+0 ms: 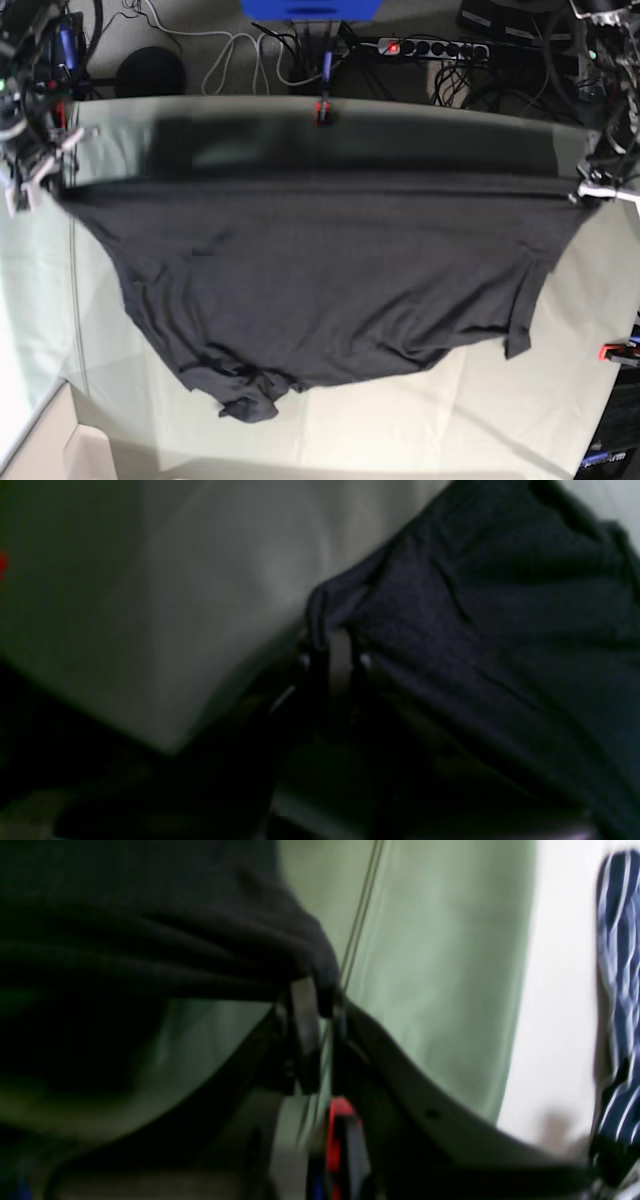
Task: Layout the t-shirt on the table in an organized manner, then fold the t-shirt properly
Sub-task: 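Pull the folded edge back with both grippers, unfolding the shirt, then release the left gripper and move it to the shirt's side seam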
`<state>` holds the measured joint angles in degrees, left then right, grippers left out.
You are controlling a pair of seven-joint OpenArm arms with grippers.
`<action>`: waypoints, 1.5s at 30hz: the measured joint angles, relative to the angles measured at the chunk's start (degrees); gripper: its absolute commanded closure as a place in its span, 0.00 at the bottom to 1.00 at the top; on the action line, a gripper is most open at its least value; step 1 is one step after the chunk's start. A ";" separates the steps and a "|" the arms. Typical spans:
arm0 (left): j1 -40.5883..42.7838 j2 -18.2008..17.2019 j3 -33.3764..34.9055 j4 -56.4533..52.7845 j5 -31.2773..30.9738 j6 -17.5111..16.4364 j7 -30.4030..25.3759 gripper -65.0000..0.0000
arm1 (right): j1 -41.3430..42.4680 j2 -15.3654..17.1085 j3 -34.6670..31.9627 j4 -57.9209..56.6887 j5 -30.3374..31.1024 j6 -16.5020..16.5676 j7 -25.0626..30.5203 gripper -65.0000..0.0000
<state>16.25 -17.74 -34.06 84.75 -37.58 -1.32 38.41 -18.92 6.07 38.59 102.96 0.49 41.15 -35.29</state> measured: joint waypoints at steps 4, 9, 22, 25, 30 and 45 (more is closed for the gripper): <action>1.03 2.32 -0.24 -0.13 1.38 0.72 -0.55 1.00 | -1.18 -2.29 0.13 -0.11 -0.07 -0.02 0.79 1.00; 2.95 2.38 -0.33 -0.85 1.18 0.46 -1.11 1.00 | -4.50 -2.97 0.24 -0.13 -0.44 -0.04 0.39 1.00; 2.60 2.34 -0.33 -9.44 0.83 0.07 -1.97 1.00 | -8.26 -4.33 0.24 -0.11 -0.22 -0.22 0.87 1.00; 2.60 2.34 -0.33 -9.31 0.83 0.07 -1.84 1.00 | -8.79 -4.31 0.24 -0.11 -0.20 -0.22 0.85 1.00; 2.60 2.19 -0.31 -9.25 0.66 0.07 -1.38 1.00 | -9.60 -4.33 0.24 -0.11 -0.22 -0.22 0.83 1.00; 2.58 2.03 -0.22 -9.22 0.63 0.07 -1.31 0.97 | -10.10 -4.28 0.22 -0.11 -0.46 -0.28 1.03 0.77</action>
<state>18.83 -15.70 -34.28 75.53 -36.95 -1.26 37.10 -29.02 1.78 38.81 102.85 0.03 40.86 -34.26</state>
